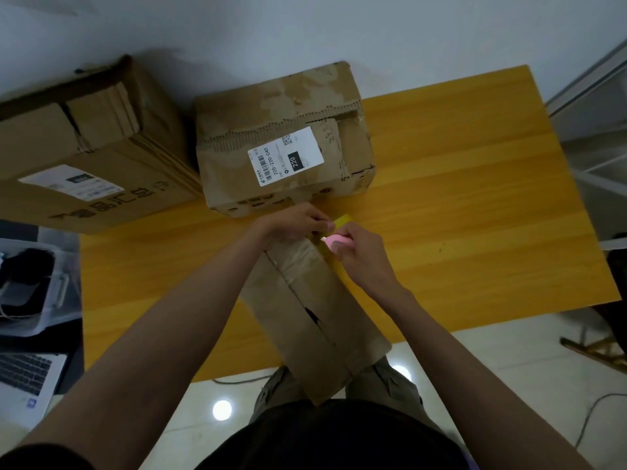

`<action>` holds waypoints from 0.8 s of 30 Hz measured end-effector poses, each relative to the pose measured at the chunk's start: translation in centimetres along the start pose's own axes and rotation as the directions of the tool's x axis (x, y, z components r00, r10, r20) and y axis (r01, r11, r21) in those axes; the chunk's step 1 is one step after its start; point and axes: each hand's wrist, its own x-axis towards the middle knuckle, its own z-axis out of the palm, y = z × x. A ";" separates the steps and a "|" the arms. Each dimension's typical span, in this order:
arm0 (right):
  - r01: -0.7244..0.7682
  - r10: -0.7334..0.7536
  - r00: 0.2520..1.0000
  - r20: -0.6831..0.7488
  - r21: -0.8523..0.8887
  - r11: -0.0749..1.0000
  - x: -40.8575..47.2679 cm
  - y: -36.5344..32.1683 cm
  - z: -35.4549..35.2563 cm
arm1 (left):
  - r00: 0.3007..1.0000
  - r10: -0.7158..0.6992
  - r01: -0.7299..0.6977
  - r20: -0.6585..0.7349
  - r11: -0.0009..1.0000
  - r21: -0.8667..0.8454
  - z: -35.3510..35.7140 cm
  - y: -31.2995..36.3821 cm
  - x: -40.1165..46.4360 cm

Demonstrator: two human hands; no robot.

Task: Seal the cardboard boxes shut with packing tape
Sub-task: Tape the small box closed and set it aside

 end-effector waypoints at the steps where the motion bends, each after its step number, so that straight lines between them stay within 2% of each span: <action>1: 0.005 -0.005 1.000 -0.007 -0.008 1.000 0.2 -0.3 0.2 | 1.000 0.007 -0.007 -0.005 1.000 -0.007 0.0 -0.1 0.0; 10: -0.041 0.038 0.998 -0.043 -0.074 0.996 1.4 -1.3 1.2 | 0.997 0.062 -0.064 -0.051 0.998 -0.029 0.1 -0.6 0.1; 16: -0.066 0.068 0.998 0.008 -0.122 0.990 1.6 -2.2 1.2 | 0.996 0.079 -0.080 -0.050 0.997 -0.016 0.1 -0.3 0.0; 21: -0.031 0.060 0.995 0.084 -0.303 0.952 1.8 -2.3 0.5 | 0.996 0.082 -0.082 -0.045 0.997 0.007 0.3 0.0 -0.3; 24: -0.067 0.154 0.975 0.161 -0.450 0.891 1.0 -0.7 0.0 | 0.996 0.064 -0.063 -0.058 0.998 0.006 0.3 0.1 -0.6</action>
